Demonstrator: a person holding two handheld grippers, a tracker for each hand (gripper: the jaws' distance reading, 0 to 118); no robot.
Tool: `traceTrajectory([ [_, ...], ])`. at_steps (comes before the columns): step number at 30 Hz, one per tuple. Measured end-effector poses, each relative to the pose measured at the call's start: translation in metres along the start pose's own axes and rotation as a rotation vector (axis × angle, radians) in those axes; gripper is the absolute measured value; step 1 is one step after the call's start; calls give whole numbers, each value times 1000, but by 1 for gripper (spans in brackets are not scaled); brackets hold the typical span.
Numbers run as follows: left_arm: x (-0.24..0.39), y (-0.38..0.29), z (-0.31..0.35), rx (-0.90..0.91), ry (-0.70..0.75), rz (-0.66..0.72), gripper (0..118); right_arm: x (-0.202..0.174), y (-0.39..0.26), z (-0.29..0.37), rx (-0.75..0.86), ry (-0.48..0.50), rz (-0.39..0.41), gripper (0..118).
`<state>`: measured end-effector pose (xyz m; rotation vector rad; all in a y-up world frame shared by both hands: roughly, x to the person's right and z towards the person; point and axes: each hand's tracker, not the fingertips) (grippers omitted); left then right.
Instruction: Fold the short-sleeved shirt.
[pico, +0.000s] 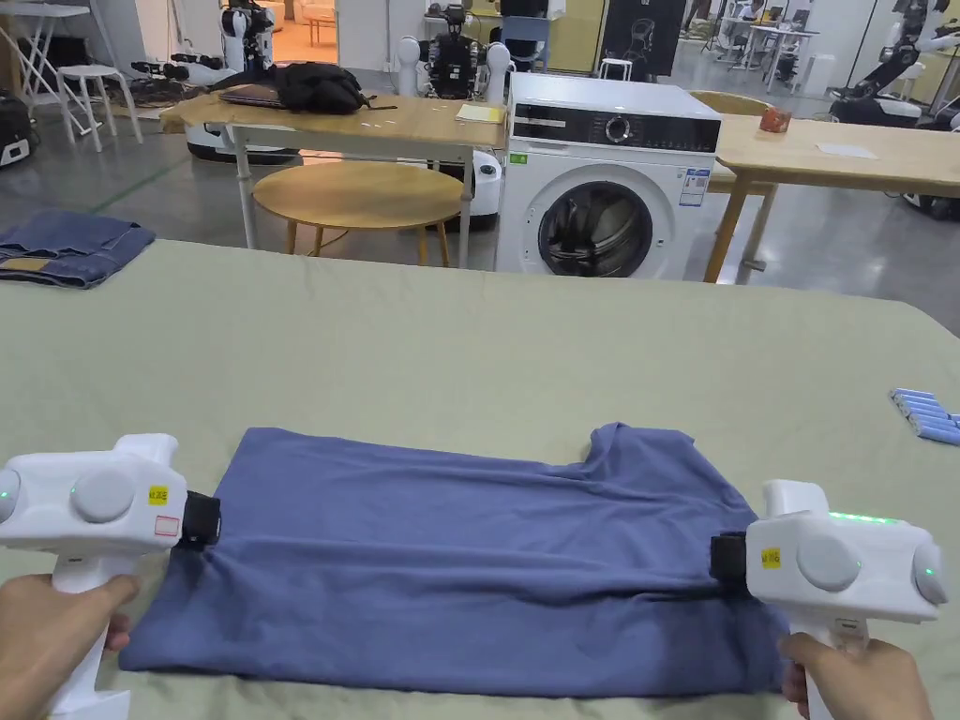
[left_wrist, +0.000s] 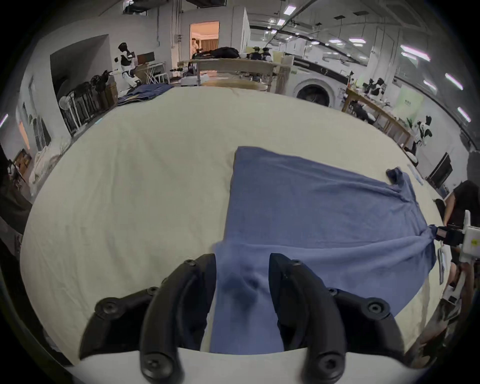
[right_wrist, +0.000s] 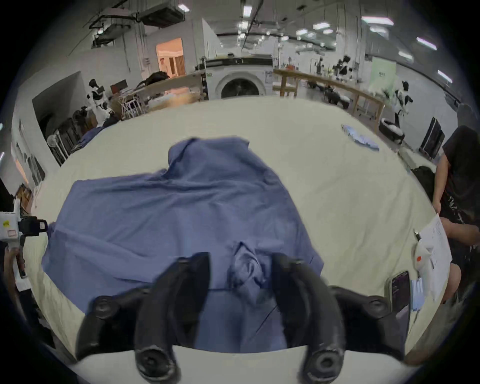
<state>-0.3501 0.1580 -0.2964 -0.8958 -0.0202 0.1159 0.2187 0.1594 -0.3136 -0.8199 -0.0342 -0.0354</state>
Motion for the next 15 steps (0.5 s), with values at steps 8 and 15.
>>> traceTrajectory([
  [8, 42, -24, 64, 335, -46, -71, 40, -35, -19, 69, 362, -7, 62, 55],
  [15, 86, -64, 118, 608, 29, -155, 0, -87, -48, 106, 551, 2, 72, 0],
])
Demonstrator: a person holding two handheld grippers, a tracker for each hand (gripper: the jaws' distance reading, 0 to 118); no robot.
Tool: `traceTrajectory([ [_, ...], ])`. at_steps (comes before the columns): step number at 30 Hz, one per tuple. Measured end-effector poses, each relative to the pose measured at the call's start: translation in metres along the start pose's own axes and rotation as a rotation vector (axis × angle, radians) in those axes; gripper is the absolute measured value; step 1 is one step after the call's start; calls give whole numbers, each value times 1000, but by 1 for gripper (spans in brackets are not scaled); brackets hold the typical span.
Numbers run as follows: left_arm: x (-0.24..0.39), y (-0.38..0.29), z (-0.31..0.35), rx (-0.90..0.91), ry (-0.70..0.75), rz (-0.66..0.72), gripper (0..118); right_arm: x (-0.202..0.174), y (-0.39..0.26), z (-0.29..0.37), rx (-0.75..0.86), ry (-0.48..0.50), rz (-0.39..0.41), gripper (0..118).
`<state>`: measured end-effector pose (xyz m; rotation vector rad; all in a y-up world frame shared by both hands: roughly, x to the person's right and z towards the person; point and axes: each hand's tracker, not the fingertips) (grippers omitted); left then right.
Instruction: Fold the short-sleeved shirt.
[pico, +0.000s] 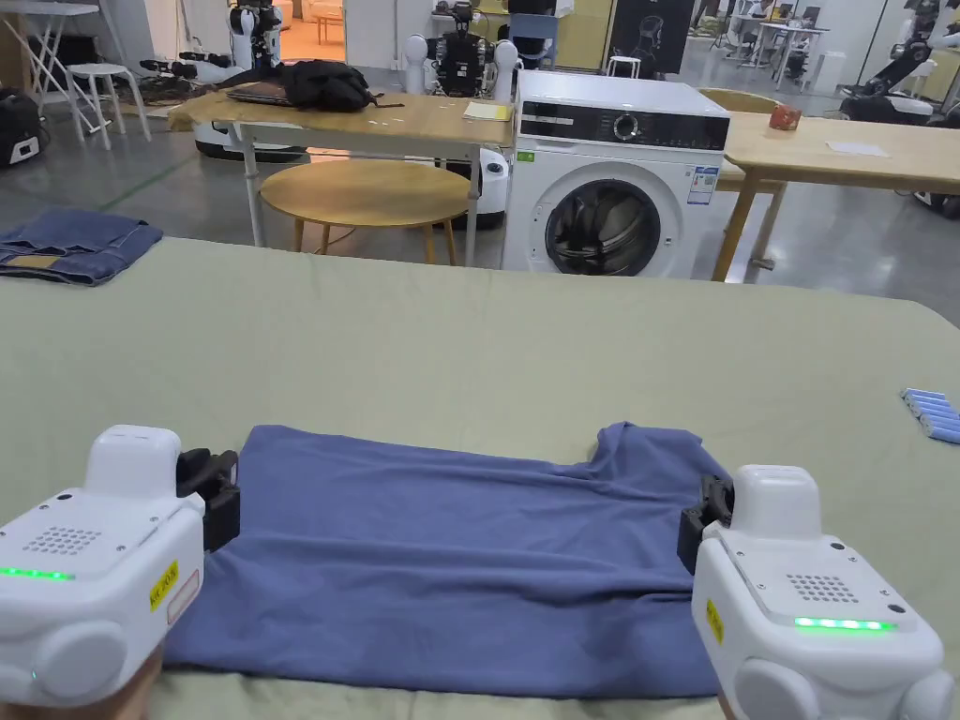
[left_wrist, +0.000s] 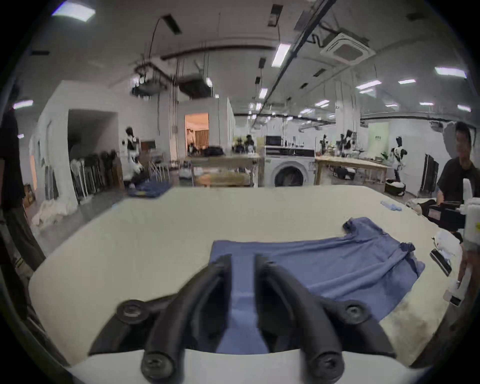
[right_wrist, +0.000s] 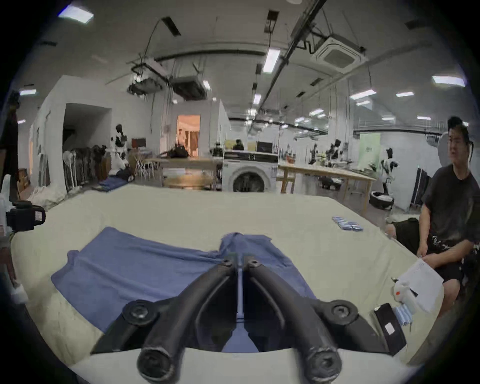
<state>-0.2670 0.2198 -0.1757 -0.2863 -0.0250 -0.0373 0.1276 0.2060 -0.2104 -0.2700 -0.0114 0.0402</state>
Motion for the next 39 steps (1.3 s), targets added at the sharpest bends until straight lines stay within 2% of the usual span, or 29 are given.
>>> traceTrajectory([
  [1, -2, -4, 1, 6, 38, -9, 0, -2, 1, 3, 6, 31, -16, 0],
  [4, -2, -6, 15, 10, 9, 10, 0, -9, -5, -8, 6, 39, -15, 0],
  [7, -8, -12, 21, -36, 38, 6, 0, -8, -14, -14, -2, 53, -43, 0],
  [11, -37, -26, 6, -276, 19, -1, 0, -6, -30, -22, -32, 66, -33, 0],
  [19, -96, -52, -39, -581, -38, 176, 0, 4, -56, -27, -93, 62, -8, 0],
  [20, -102, -54, -49, -639, -49, 192, 5, 6, -59, -29, -103, 58, -2, 0],
  [21, -107, -58, -59, -692, -48, 201, 21, 7, -61, -31, -111, 55, 1, 0],
  [22, -111, -61, -65, -720, -44, 217, 32, 8, -64, -33, -117, 55, 2, 0],
  [24, -115, -69, -79, -803, -62, 252, 42, 13, -68, -27, -138, 47, 8, 0],
  [26, -105, -74, -84, -845, -68, 236, 45, 16, -73, -28, -147, 41, 13, 0],
  [28, -98, -83, -94, -911, -36, 192, 45, 20, -75, -21, -164, 31, 24, 0],
  [30, -84, -80, -91, -879, -10, 163, 41, 25, -81, -21, -179, 28, 20, 0],
  [31, -76, -78, -89, -865, 30, 155, 32, 33, -83, -21, -188, 22, 22, 0],
  [32, -69, -78, -88, -850, 42, 123, 27, 36, -84, -21, -193, 17, 22, 0],
  [34, -48, -78, -83, -820, -8, -33, 18, 45, -87, -21, -214, 1, 21, 0],
  [35, -42, -78, -82, -816, -30, -40, 0, 51, -84, -19, -230, -9, 18, 0],
  [39, -59, -85, -85, -789, -20, 2, 0, 80, -79, -30, -350, -37, 2, 0],
])
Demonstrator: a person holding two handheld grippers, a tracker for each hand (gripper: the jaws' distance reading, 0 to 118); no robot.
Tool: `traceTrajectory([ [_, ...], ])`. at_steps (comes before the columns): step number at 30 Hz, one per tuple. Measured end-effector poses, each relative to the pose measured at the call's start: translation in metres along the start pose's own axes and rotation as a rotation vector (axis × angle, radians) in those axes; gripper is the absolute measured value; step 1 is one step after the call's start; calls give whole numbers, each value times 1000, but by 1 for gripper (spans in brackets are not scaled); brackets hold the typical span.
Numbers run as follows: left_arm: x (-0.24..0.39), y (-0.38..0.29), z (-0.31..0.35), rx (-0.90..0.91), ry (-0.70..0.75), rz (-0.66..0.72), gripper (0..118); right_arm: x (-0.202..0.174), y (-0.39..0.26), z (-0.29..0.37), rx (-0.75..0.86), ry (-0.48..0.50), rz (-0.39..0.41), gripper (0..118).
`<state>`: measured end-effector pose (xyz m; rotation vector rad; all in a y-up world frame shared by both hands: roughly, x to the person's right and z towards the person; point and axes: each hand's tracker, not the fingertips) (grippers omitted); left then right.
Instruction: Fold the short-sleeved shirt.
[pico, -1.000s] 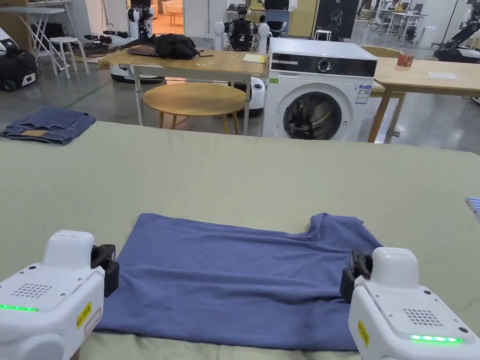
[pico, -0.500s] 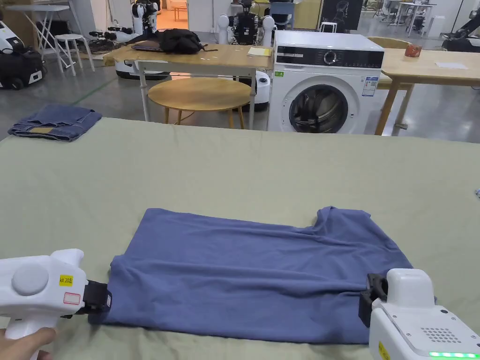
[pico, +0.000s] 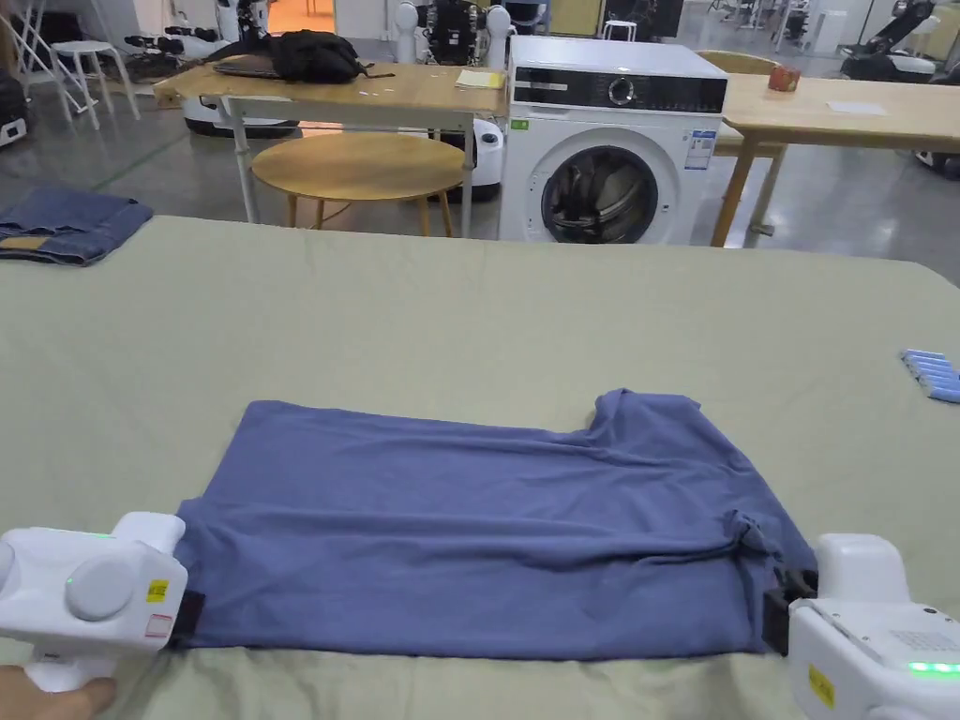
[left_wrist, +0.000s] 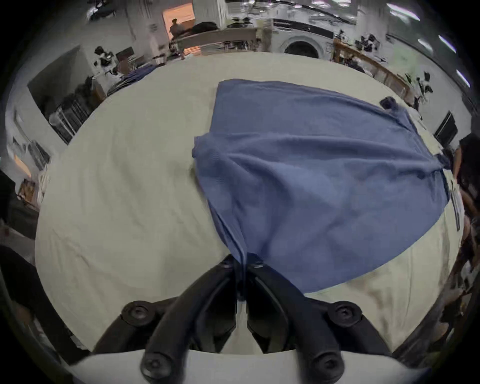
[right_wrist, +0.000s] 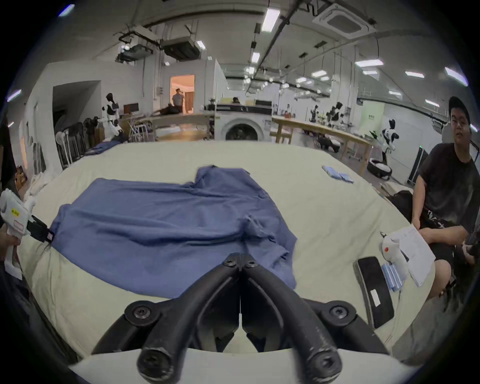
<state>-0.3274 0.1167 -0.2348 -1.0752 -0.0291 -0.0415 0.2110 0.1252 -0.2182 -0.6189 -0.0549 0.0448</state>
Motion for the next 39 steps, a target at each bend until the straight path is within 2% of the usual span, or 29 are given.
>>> traceTrajectory([
  [3, -7, -8, 14, 29, -26, 37, 0, 21, 7, -16, -87, 34, -22, 3],
  [4, -8, -10, 18, 34, -30, 40, 0, 26, 13, 0, -123, 42, -39, 13],
  [5, -9, -12, 21, 51, -38, 47, 0, 29, 15, 0, -147, 44, -44, 41],
  [6, -12, -14, 26, 59, -45, 53, 0, 31, 15, -6, -189, 55, -52, 62],
  [7, -14, -15, 28, 61, -52, 61, 0, 32, 13, -11, -227, 48, -53, 71],
  [11, -16, -16, 31, 71, -66, 68, 0, 31, 12, -19, -278, 57, -56, 71],
  [14, -16, -17, 29, 67, -68, 68, 0, 28, 8, -37, -382, 41, -41, 68],
  [16, -16, -18, 28, 63, -70, 71, 0, 28, 2, -46, -452, 89, -61, 48],
  [17, -16, -18, 27, 62, -71, 72, 0, 27, -1, -45, -454, 100, -65, 46],
  [18, -17, -19, 27, 61, -71, 73, 0, 28, -5, -37, -423, 84, -61, 36],
  [19, -17, -19, 27, 62, -71, 76, 0, 28, -6, -29, -396, 72, -52, 8],
  [20, -17, -20, 27, 63, -73, 75, 0, 31, -2, -32, -392, 80, -47, 5],
  [21, -16, -20, 27, 64, -73, 73, 0, 32, -2, -28, -358, 129, -65, 5],
  [23, -16, -21, 30, 69, -74, 69, 0, 31, -5, -17, -364, 91, -65, 5],
  [26, -20, -19, 39, 87, -86, 77, 0, 34, 4, -9, -330, 93, -45, 5],
  [34, -26, -14, 91, 184, -141, 93, 0, 48, 52, 39, -217, 115, -72, 5],
  [39, -31, -37, 112, 208, -125, 104, 0, 51, 51, 71, -216, 109, -59, 5],
])
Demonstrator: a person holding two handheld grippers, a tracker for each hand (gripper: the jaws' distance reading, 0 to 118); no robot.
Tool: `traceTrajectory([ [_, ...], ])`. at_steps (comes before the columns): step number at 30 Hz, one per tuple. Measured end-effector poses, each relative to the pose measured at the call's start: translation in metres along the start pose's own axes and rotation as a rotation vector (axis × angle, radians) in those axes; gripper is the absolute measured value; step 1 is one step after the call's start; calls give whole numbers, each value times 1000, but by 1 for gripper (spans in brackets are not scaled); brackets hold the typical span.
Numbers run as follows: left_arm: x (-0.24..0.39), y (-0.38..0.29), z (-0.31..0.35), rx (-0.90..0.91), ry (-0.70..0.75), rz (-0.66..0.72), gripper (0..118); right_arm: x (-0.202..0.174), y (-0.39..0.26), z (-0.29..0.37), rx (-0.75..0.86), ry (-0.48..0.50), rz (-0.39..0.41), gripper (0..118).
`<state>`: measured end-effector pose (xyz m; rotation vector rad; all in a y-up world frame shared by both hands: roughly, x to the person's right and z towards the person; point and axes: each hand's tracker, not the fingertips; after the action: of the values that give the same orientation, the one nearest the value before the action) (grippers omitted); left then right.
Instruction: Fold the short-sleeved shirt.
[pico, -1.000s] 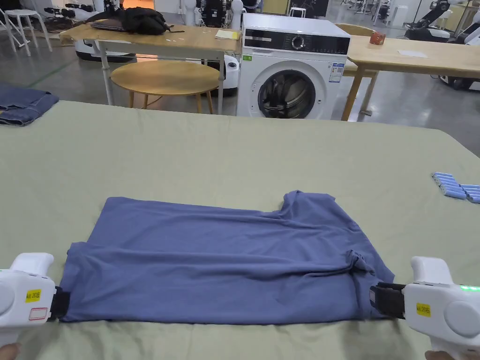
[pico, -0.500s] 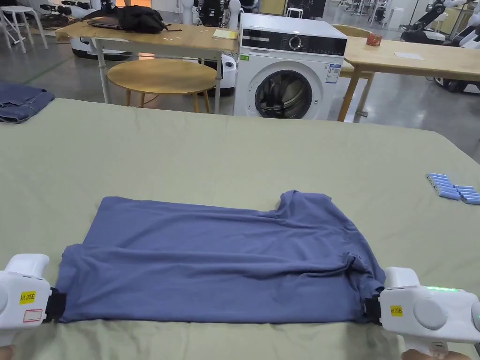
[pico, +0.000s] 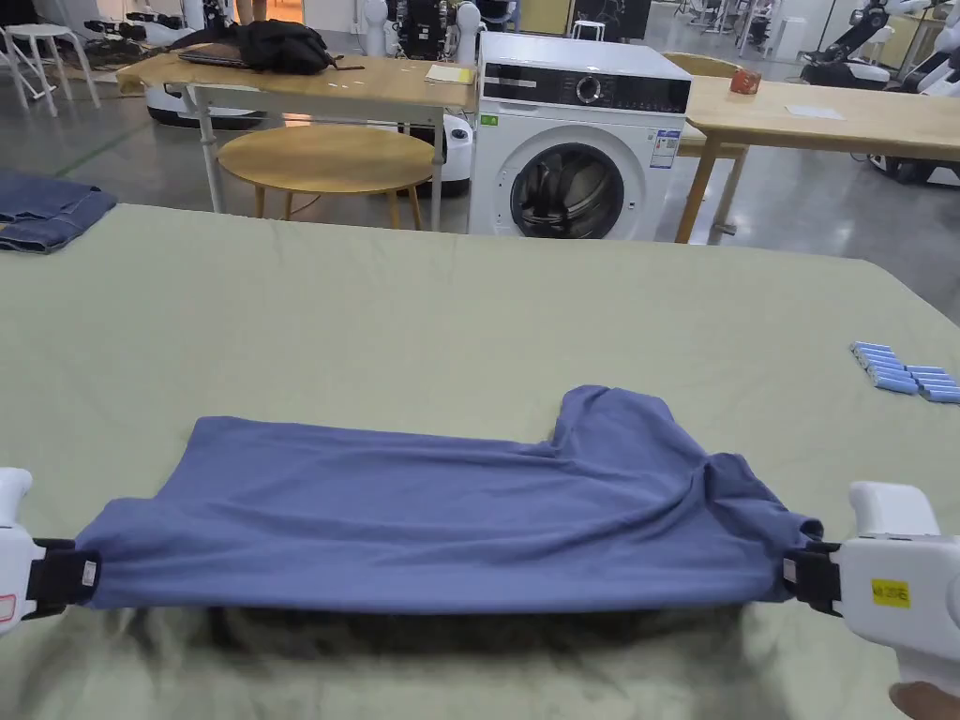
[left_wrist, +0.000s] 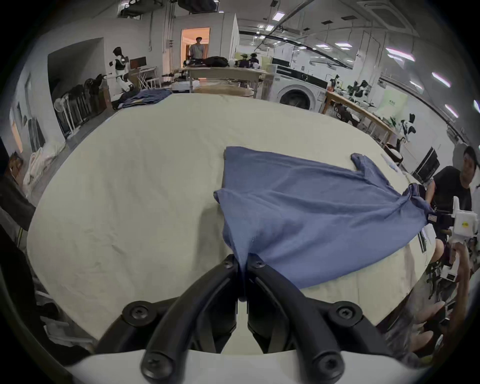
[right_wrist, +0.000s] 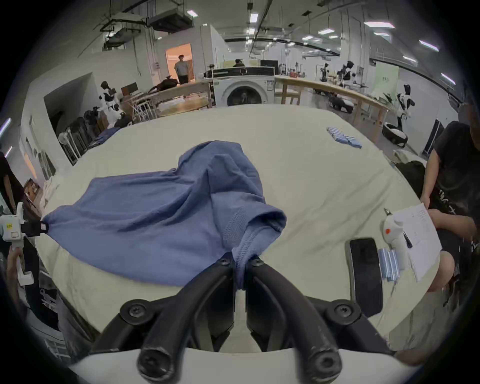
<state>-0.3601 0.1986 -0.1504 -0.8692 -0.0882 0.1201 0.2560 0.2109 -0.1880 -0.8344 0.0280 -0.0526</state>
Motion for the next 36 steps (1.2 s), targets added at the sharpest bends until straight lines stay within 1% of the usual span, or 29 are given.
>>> traceTrajectory([
  [2, -2, -14, 7, -9, -10, 7, 0, 1, -13, 7, -4, 12, -13, 5],
  [5, -4, -42, 14, -35, -8, 16, 0, 4, -38, 12, -54, 26, -29, 5],
  [10, -5, -85, 1, -110, -5, 38, 0, 11, -87, -10, -155, -5, -58, 5],
  [12, -5, -96, -13, -140, 3, 23, 0, 9, -101, -25, -206, -25, -52, 5],
  [15, -6, -103, -32, -166, 21, 15, 0, 6, -113, -44, -215, -30, -50, 5],
  [17, -7, -101, -34, -157, 21, 30, 0, 4, -113, -46, -201, -47, -26, 6],
  [18, -7, -98, -33, -157, 20, 37, 0, 1, -111, -44, -194, -67, 8, 8],
  [19, -6, -95, -28, -155, 18, 40, 0, -2, -110, -41, -187, -96, 45, 13],
  [20, -6, -92, -27, -153, 18, 43, 0, -7, -108, -37, -186, -132, 83, 25],
  [21, -6, -88, -25, -154, 18, 48, 1, -6, -102, -33, -164, -186, 120, 42],
  [22, -5, -84, -23, -145, 25, 51, 11, -8, -98, -26, -131, -223, 146, 60],
  [23, -3, -80, -19, -115, 41, 46, 28, -11, -93, -19, -77, -232, 160, 67],
  [24, 2, -75, -13, -81, 53, 37, 32, -15, -86, -12, -23, -241, 172, 67],
  [26, 10, -62, -6, 6, 47, 23, 38, -23, -72, -4, 63, -225, 170, 68],
  [29, 23, -45, -7, 138, 30, -19, 38, -44, -53, 2, 207, -157, 125, 68],
  [33, 60, -25, -4, 352, 53, -68, 38, -88, -36, 7, 396, -92, 76, 67],
  [34, 69, -22, -3, 410, 64, -82, 38, -98, -34, 8, 440, -91, 71, 65],
  [36, 86, -17, 1, 511, 82, -110, 35, -117, -32, 11, 534, -102, 72, 49],
])
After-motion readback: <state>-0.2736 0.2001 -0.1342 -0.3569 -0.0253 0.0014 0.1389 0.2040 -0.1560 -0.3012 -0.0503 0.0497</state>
